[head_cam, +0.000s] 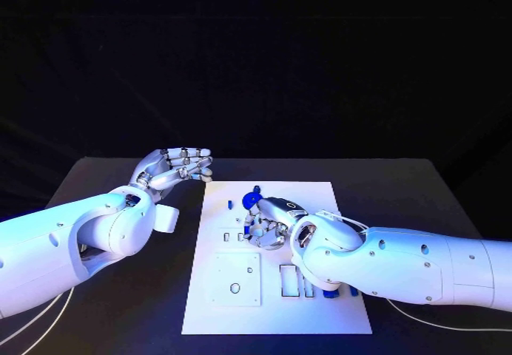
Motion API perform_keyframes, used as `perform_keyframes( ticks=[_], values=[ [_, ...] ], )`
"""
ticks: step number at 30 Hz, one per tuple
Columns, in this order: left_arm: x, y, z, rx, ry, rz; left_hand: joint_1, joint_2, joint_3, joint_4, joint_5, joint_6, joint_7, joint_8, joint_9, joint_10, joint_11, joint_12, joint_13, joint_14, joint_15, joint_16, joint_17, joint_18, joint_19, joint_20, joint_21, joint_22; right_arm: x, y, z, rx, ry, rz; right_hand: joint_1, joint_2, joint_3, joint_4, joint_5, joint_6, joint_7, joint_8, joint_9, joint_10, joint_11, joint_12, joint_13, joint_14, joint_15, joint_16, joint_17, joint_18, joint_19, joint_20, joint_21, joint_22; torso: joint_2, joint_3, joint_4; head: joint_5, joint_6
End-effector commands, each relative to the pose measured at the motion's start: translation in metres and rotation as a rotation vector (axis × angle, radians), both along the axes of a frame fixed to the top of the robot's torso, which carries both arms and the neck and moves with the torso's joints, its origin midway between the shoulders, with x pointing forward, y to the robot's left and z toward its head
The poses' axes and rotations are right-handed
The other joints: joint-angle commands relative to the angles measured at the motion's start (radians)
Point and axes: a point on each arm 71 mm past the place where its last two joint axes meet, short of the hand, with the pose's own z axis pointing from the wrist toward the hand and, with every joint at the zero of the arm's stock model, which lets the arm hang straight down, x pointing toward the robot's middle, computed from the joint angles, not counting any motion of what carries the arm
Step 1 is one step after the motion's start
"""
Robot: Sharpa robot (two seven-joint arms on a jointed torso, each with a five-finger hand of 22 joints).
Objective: Assemble the parts on the task board
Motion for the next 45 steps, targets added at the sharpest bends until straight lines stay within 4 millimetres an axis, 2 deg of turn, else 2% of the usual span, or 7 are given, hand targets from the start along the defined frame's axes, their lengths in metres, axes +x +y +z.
perform_keyframes(
  ticks=[1,8,17,29,33,45],
  values=[
    [-0.0004,-0.0032,0.0003,-0.011,0.0,-0.022,-0.007,0.0,0.001,-0.005,-0.005,-0.005,0.034,-0.004,-0.001,-0.008,-0.002,-0.002,-0.001,-0.006,0.0,0.004,0.002,0.002,-0.008,0.001,0.003,0.001,-0.0015,0.0026,-0.0016,-0.036,-0.022,0.014,-0.004,0.0,0.001,-0.004,0.0,0.004,-0.012,0.033,0.047,0.054,-0.004,-0.002,0.201,0.104,0.0,0.004,0.263,-0.014,0.105,-0.001,0.004,0.263,0.0,-0.0006,0.0009,0.002,-0.005],
    [-0.0002,-0.0041,-0.0001,-0.011,0.001,-0.024,-0.007,0.001,0.0,-0.005,-0.005,-0.005,0.033,-0.004,-0.001,-0.008,-0.002,-0.002,0.0,-0.007,0.0,0.005,0.002,0.002,-0.01,0.001,0.005,0.002,-0.003,0.0049,-0.0067,-0.048,-0.023,0.02,-0.008,-0.005,0.0,-0.004,-0.001,0.004,-0.012,0.034,0.048,0.055,-0.003,-0.002,0.202,0.104,0.0,0.004,0.263,-0.014,0.105,-0.001,0.004,0.263,0.0,-0.0003,-0.0024,0.006,-0.006],
    [-0.0001,-0.0035,-0.0003,-0.011,0.002,-0.024,-0.007,0.001,0.0,-0.005,-0.005,-0.005,0.033,-0.004,-0.001,-0.008,-0.002,-0.002,0.0,-0.007,0.0,0.005,0.002,0.002,-0.01,0.001,0.005,0.002,-0.0026,0.0036,-0.0081,-0.058,-0.042,0.018,-0.013,-0.013,-0.002,-0.006,-0.004,0.0,-0.011,0.033,0.048,0.052,-0.002,-0.005,0.2,0.104,0.001,0.004,0.263,-0.014,0.105,0.0,0.004,0.263,-0.001,-0.0002,-0.0006,0.005,-0.008],
    [0.0001,-0.0028,-0.0006,-0.009,0.004,-0.023,-0.007,0.001,0.0,-0.005,-0.005,-0.005,0.033,-0.004,-0.001,-0.008,-0.002,-0.002,0.0,-0.007,0.0,0.005,0.002,0.002,-0.01,0.001,0.005,0.002,-0.0029,0.0041,-0.0081,-0.059,-0.048,0.029,-0.03,-0.049,-0.008,-0.012,-0.013,-0.026,0.002,0.022,0.041,0.043,0.008,-0.015,0.191,0.104,0.01,0.004,0.263,-0.014,0.105,0.007,0.004,0.263,0.0,-0.0002,-0.0017,0.006,-0.008],
    [0.0001,-0.0027,-0.0007,-0.009,0.004,-0.023,-0.007,0.001,0.0,-0.005,-0.005,-0.005,0.033,-0.004,-0.001,-0.008,-0.002,-0.002,0.0,-0.007,0.0,0.005,0.002,0.002,-0.01,0.001,0.005,0.002,-0.0026,0.0041,-0.0084,-0.061,-0.048,0.029,-0.032,-0.054,-0.01,-0.013,-0.016,-0.029,0.004,0.02,0.04,0.041,0.01,-0.017,0.189,0.104,0.011,0.004,0.263,-0.014,0.105,0.008,0.004,0.263,-0.001,-0.0003,-0.0015,0.006,-0.009],
    [0.0002,-0.0021,-0.0009,-0.009,0.006,-0.023,-0.007,0.001,0.0,-0.005,-0.005,-0.005,0.033,-0.004,-0.001,-0.008,-0.002,-0.002,0.0,-0.007,0.0,0.005,0.002,0.002,-0.01,0.001,0.005,0.002,-0.0018,0.0043,-0.0088,-0.058,-0.047,0.029,-0.047,-0.083,-0.028,-0.012,-0.033,-0.07,0.023,-0.006,0.025,0.009,0.027,-0.051,0.158,0.103,0.026,0.003,0.258,-0.014,0.105,0.021,0.004,0.263,0.0,-0.0002,-0.0012,0.005,-0.01]
  ],
)
